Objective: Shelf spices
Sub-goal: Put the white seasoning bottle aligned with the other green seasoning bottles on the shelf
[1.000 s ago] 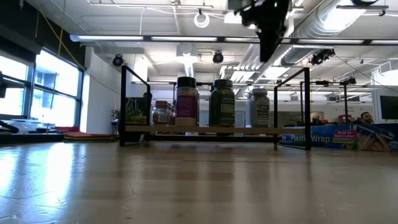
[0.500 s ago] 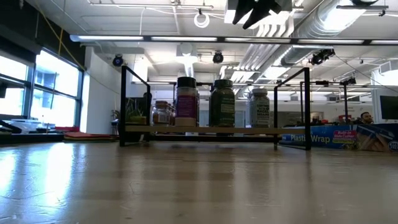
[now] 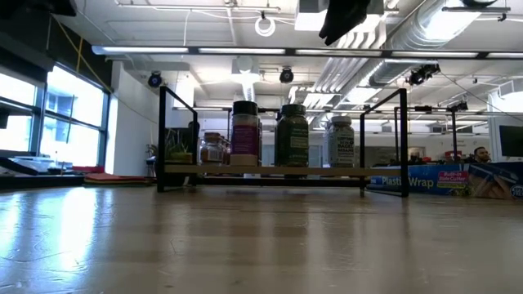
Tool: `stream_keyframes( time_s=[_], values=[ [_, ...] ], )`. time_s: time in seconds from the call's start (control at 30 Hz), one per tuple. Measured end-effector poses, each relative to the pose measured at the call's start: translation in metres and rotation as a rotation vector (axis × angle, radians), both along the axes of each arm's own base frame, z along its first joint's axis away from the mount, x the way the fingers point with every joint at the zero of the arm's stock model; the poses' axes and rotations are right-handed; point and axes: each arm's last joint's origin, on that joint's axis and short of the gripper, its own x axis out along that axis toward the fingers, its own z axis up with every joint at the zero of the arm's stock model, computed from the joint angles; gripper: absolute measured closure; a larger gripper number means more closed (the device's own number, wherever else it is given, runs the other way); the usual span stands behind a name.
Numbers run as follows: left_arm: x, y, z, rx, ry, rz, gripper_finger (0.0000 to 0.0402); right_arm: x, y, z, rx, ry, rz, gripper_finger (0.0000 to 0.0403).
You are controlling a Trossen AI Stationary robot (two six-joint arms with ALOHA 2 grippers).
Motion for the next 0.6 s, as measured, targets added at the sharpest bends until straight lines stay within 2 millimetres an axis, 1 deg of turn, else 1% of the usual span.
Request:
stream_keyframes(
  time_s=[0.13, 0.23, 0.33, 0.43, 0.6],
  values=[
    [0.007, -0.037, -0.014, 0.057, -0.018, -0.118, 0.0149, -0.006, 0.002, 0.001, 0.024, 0.022, 0.013, 0.0153],
    [0.013, -0.059, -0.029, 0.143, -0.029, -0.106, 0.0149, -0.008, 0.004, 0.003, 0.026, 0.007, 0.008, 0.0153],
    [0.019, -0.072, -0.045, 0.219, 0.035, -0.068, 0.0149, -0.008, 0.004, 0.004, 0.024, -0.009, -0.003, 0.0153],
    [0.025, -0.085, -0.061, 0.242, 0.093, -0.025, 0.0148, -0.007, 0.003, 0.005, 0.034, -0.030, -0.019, 0.0153],
    [0.029, -0.104, -0.075, 0.237, 0.076, -0.022, 0.0139, -0.004, 0.003, 0.008, 0.039, -0.079, -0.034, 0.0153]
  ],
)
